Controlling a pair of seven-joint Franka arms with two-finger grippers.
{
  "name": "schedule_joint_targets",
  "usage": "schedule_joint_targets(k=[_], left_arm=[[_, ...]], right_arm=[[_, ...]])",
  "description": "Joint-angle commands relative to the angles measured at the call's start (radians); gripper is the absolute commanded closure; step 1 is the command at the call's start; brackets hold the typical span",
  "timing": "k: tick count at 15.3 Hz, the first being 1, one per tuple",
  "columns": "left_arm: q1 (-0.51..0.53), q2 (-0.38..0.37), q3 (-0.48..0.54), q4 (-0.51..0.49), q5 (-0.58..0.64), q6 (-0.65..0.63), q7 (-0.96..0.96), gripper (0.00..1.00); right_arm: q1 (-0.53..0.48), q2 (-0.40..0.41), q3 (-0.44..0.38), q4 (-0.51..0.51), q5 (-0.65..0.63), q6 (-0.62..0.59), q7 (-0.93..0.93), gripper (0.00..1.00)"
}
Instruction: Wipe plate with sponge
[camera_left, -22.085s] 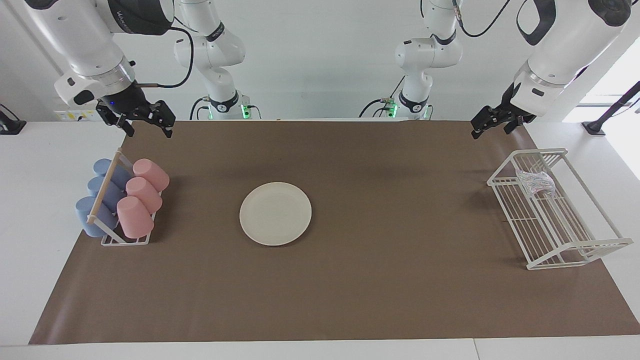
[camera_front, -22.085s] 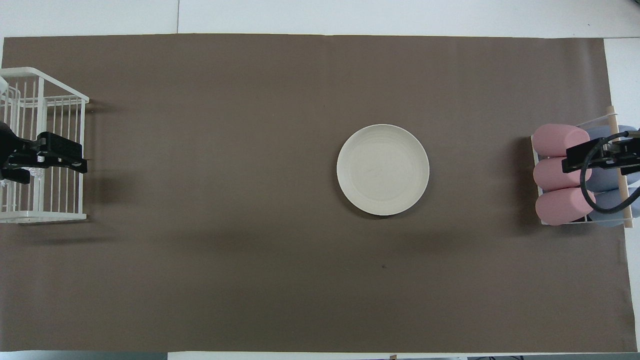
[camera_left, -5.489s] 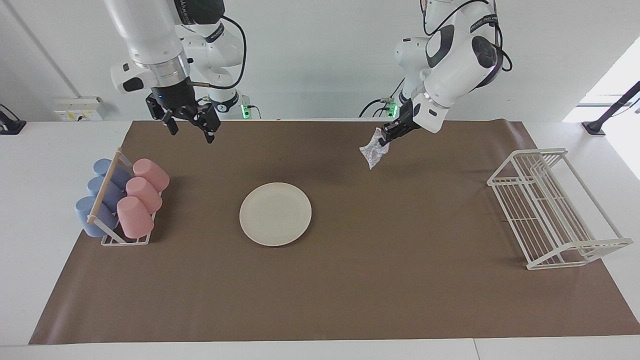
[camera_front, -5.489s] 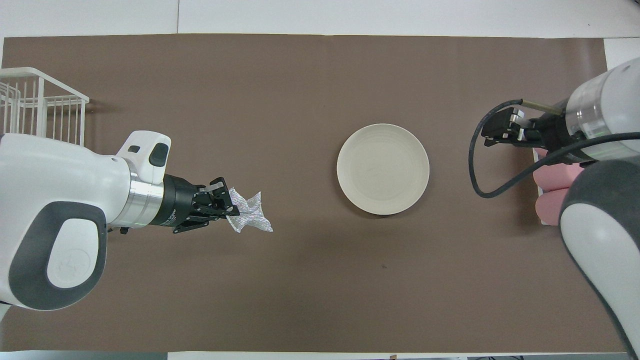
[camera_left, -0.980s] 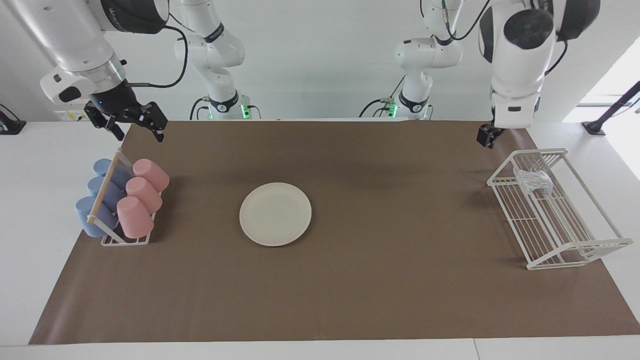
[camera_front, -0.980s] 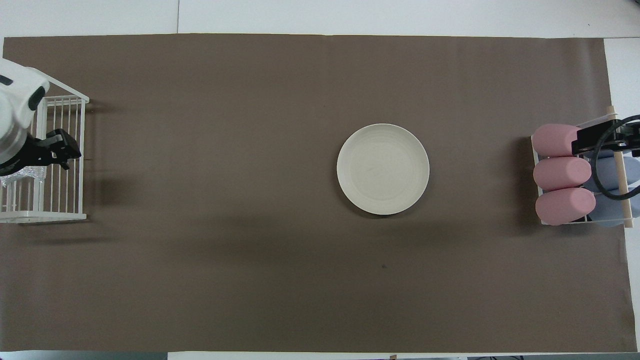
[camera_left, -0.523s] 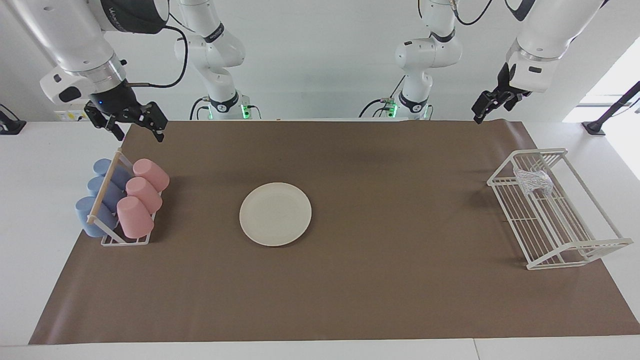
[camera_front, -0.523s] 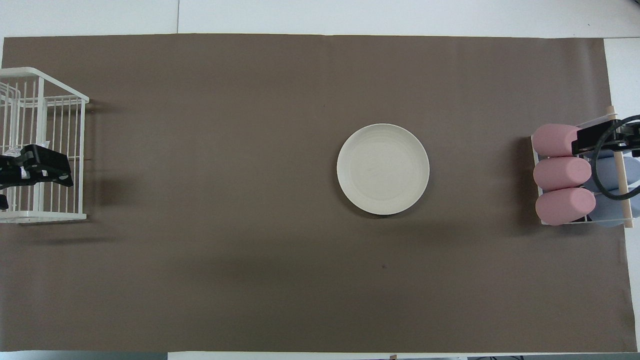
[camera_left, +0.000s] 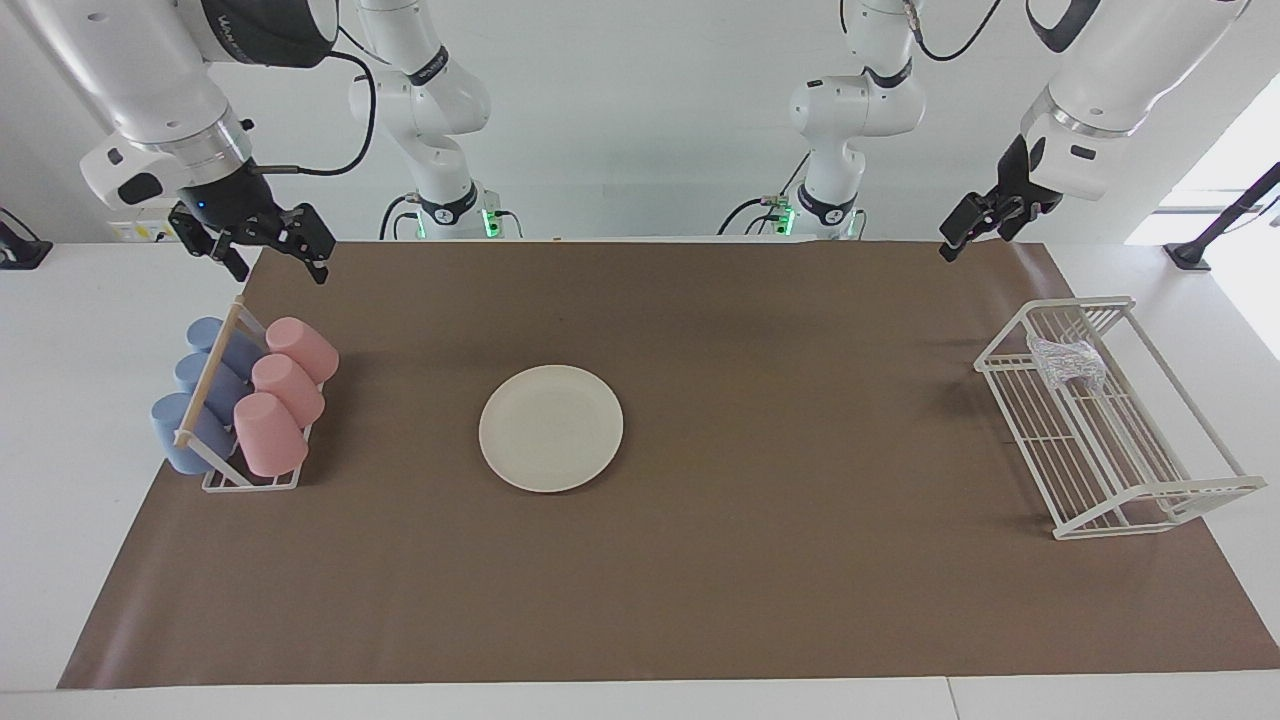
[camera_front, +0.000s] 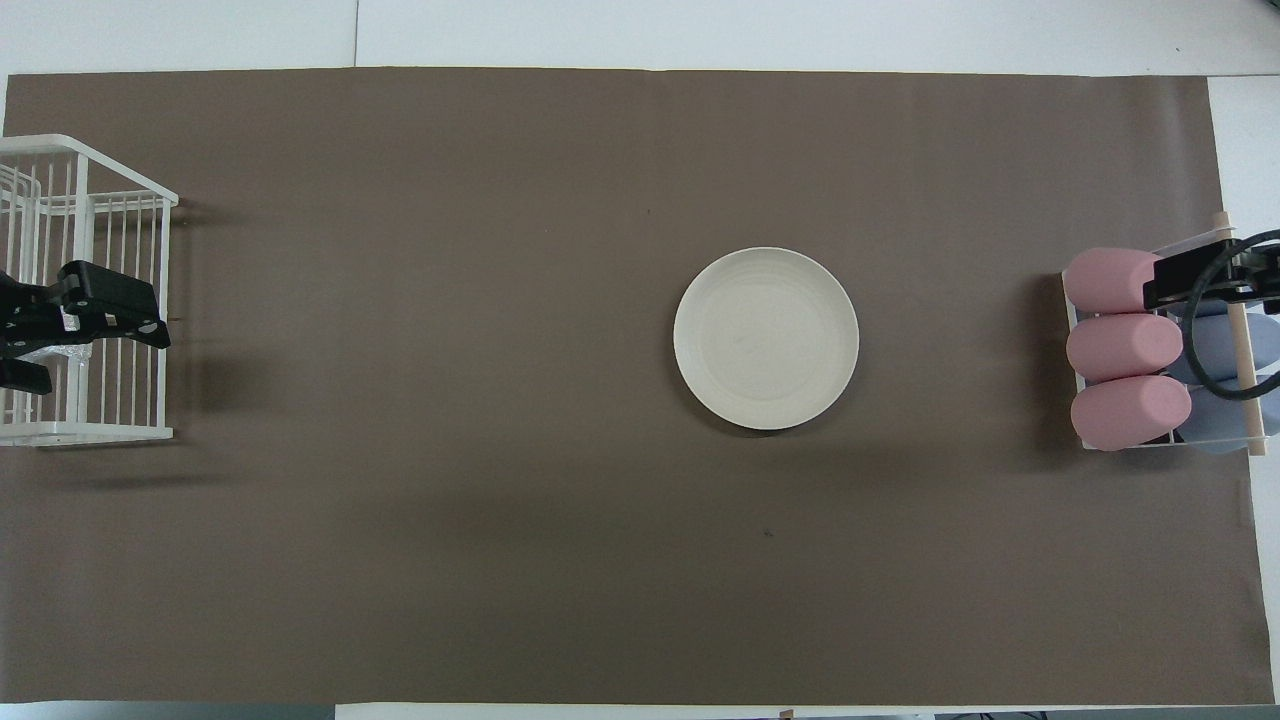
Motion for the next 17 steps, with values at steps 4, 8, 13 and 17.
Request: schedule_joint_targets(k=[4,8,13,17], left_arm=[[-0.031,0.033,0.025,0.016,-0.027,0.002,0.168,0.0],[-0.031,0.05,0.027,0.065,-0.022,-0.057,0.157,0.0],[-0.021,0.045,0.027,0.061,-0.021,-0.031,0.157,0.0],[-0.02,0.044,0.027,0.059,-0.019,-0.031,0.157,0.0]], right_arm=[[-0.006,-0.011,0.0,-0.003,0.019,-0.013,-0.021,0.0],[-0.007,-0.011,0.0,-0.002,0.019,-0.015,-0.02,0.0],[-0.016,-0.011,-0.006,-0.002,0.019,-0.042,-0.031,0.0],[-0.015,-0.013,-0.006,-0.003,0.016,-0.041,-0.031,0.0]])
